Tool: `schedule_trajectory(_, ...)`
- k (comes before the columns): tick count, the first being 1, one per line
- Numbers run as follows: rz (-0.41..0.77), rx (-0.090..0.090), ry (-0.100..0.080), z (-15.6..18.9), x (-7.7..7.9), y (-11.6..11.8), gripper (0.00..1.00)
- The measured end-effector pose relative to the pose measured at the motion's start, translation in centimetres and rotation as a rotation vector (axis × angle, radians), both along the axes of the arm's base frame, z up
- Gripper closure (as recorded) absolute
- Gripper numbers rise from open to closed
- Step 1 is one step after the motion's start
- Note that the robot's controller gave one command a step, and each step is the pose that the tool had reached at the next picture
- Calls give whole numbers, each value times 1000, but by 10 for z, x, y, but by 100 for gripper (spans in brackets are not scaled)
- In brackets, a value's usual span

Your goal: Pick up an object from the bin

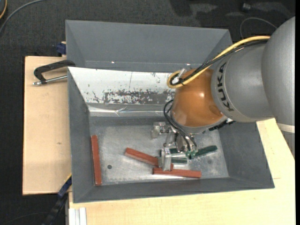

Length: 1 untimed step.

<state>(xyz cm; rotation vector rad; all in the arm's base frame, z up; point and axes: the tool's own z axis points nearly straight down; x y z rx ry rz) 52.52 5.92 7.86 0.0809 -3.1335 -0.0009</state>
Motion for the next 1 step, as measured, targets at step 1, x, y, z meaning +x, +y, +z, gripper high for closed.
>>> schedule_trajectory(1,-1,3,-13,5,3,1,100)
